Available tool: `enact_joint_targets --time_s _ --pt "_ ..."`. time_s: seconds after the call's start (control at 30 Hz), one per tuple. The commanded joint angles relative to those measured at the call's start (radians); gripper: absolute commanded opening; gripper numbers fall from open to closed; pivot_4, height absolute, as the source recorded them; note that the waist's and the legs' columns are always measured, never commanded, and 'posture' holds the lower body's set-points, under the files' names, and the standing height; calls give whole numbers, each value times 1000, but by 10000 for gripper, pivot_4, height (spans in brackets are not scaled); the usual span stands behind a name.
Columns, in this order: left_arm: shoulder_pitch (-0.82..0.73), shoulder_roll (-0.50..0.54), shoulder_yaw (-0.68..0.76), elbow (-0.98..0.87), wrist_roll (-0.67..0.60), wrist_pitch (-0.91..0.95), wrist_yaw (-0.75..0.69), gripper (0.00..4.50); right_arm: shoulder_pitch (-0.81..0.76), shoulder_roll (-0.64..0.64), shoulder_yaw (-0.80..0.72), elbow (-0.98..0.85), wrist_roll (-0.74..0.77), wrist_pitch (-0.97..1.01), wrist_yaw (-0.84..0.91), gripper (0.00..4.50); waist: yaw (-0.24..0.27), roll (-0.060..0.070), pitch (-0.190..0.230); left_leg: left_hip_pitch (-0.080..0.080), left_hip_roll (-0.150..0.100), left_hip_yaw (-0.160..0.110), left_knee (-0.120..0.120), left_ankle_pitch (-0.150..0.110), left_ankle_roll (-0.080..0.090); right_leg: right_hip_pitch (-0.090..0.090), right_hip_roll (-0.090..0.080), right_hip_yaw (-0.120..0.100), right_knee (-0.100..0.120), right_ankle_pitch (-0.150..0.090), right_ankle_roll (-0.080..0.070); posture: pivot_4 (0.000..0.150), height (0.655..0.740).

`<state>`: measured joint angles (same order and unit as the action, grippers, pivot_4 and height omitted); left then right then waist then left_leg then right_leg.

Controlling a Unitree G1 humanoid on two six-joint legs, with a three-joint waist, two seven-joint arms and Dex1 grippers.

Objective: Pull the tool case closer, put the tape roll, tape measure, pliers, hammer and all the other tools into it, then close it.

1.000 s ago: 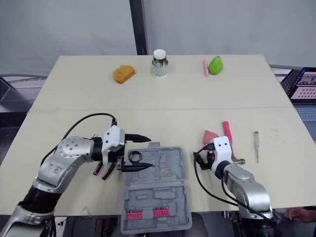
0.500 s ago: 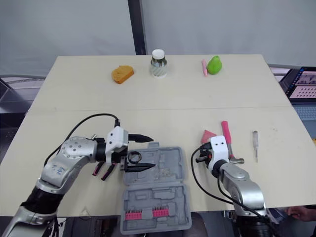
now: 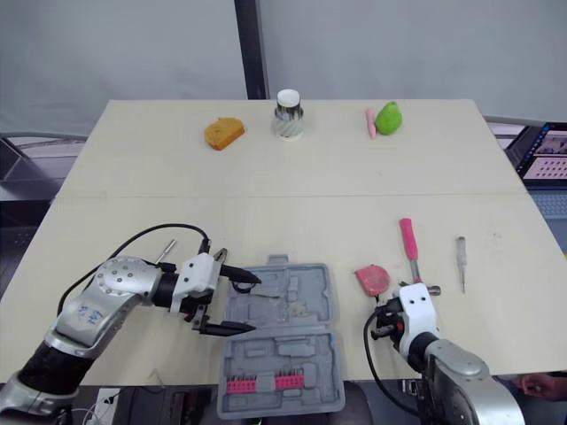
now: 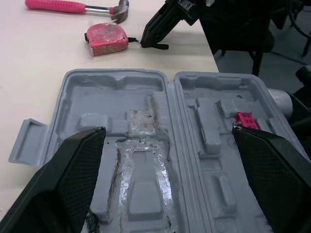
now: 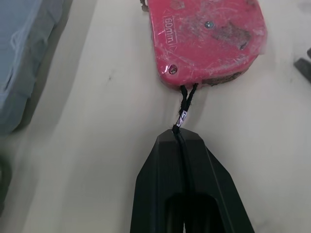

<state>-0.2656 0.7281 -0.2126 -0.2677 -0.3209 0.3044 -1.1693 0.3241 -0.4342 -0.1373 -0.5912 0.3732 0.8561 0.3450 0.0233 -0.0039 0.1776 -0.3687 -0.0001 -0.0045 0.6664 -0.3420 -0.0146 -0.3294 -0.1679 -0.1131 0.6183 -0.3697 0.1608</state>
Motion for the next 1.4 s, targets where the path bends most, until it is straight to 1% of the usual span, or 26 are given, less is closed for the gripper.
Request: enact_joint_targets --time_s 0.03,0.17,0.3,0.53,0.63,0.67,0.7,0.77,0.83,0.9,0.93,0.97,1.03,1.1,1.2,1.33,1.4 --pt "-2 18 -12 -24 -6 -16 -45 45000 112 16 -3 -97 34 26 1 277 1 0 0 0 0 -1 -1 0 0 0 0 0 0 0 0 1500 7400" --pt "-10 17 -21 -21 -3 -15 -68 45000 202 22 22 -159 46 28 4 277 1 0 0 0 0 1 0 0 0 0 0 1 0 0 0 1500 7400" --pt "-22 12 -24 -15 -4 -12 -80 45000 247 23 39 -189 45 25 -3 277 1 0 0 0 0 1 1 0 0 0 0 2 0 0 0 1500 7400" --pt "-26 7 -31 -17 -4 -8 -78 45000 257 9 56 -195 49 24 11 277 1 0 0 0 0 1 1 0 0 0 0 2 0 0 0 1500 7400" --pt "-15 1 -30 -30 -5 -8 -67 45000 241 -17 28 -197 75 34 39 277 1 0 0 0 0 0 1 0 0 0 0 2 0 0 0 1500 7400" --pt "-10 -2 -28 -33 -4 -13 -62 45000 239 -41 6 -202 95 41 65 5795 1 0 0 0 0 0 1 0 0 0 0 2 0 0 0 1500 7400" --pt "-7 -6 -26 -33 -2 -21 -56 45000 237 -64 -16 -205 115 48 89 8677 1 0 0 0 0 1 1 0 0 0 0 2 0 0 0 1500 7400" --pt "6 -10 -15 -31 8 -53 -45 45000 235 -164 -83 -216 159 53 184 19137 1 0 0 0 0 1 1 0 0 0 0 2 0 0 0 1500 7400" --pt "21 -20 0 -16 42 -140 -19 45000 220 -272 -155 -198 193 22 296 28920 2 0 0 0 0 1 1 0 0 1 0 2 -2 0 0 1500 7400" --pt "47 -32 21 -8 54 -205 9 45000 161 -388 -202 -116 186 -121 470 38921 2 0 0 0 1 1 1 0 0 2 1 2 -5 0 0 1500 7400" --pt "64 -37 29 -5 54 -230 15 45000 122 -438 -193 -54 151 -217 548 44589 0 0 0 1 1 1 1 0 0 3 1 1 -7 0 0 1500 7400" --pt "79 -42 35 0 57 -256 22 45000 88 -474 -174 5 114 -309 609 44589 -2 0 0 1 1 2 0 0 0 4 1 2 -7 0 0 1500 7400" --pt "110 -54 41 24 84 -346 37 45000 -3 -537 -88 156 21 -528 745 44589 -1 0 0 2 1 2 0 0 1 4 1 1 -8 0 0 1500 7400" --pt "138 -63 43 41 106 -428 49 45000 -121 -562 8 308 -45 -676 847 44589 -1 0 0 1 1 2 0 0 1 4 1 0 -9 0 0 1500 7400" --pt "181 -64 35 29 108 -478 47 45000 -270 -552 121 499 -125 -833 936 44589 0 -1 0 0 1 1 1 0 1 5 1 -1 -9 0 0 1500 7400" --pt "217 -63 22 14 123 -520 54 45000 -376 -514 202 672 -180 -984 992 44589 1 0 0 -1 1 -1 2 0 1 6 1 -3 -9 0 0 1500 7400" --pt "225 -64 21 11 128 -527 61 45000 -421 -484 216 740 -179 -1037 1005 44589 -2 0 0 0 1 -1 2 0 1 6 1 -4 -9 0 0 1500 7400"
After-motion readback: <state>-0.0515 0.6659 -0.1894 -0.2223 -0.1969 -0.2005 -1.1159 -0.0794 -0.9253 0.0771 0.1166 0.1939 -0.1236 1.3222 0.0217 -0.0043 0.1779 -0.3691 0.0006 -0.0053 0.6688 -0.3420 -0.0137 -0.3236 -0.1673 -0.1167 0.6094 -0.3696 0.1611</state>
